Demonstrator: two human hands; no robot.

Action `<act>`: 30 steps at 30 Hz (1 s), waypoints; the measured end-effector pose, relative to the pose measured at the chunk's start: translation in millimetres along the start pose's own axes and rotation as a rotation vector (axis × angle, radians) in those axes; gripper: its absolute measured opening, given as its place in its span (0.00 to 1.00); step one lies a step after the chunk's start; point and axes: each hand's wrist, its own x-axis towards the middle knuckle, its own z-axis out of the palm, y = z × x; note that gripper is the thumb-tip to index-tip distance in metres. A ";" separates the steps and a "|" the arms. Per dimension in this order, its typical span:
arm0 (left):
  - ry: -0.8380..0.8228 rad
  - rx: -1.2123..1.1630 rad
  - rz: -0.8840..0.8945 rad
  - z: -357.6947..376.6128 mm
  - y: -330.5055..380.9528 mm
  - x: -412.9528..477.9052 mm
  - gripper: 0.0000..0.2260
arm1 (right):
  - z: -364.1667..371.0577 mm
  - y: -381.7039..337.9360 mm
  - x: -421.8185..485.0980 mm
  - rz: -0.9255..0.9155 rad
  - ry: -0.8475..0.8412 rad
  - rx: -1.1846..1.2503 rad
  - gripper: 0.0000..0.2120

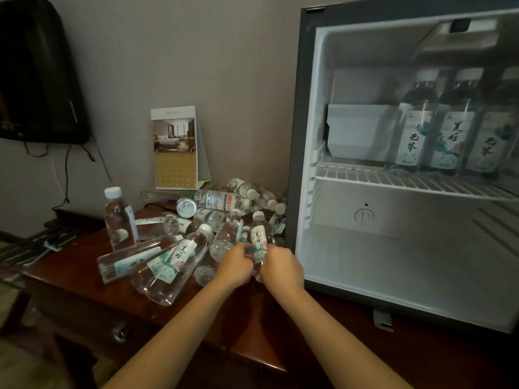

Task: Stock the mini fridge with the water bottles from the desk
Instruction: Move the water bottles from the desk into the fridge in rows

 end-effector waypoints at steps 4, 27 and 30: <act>-0.053 -0.177 -0.020 -5.5 -4.8 -2.2 0.25 | 6.6 -15.5 28.3 0.154 -0.200 0.008 0.39; -0.234 -0.201 0.037 -23.5 -10.4 -22.9 0.19 | 0.5 32.9 -33.6 0.265 -0.270 0.763 0.30; -0.314 -0.343 0.004 -24.1 -6.3 -27.6 0.21 | -12.6 52.6 -43.7 0.127 -0.305 0.791 0.31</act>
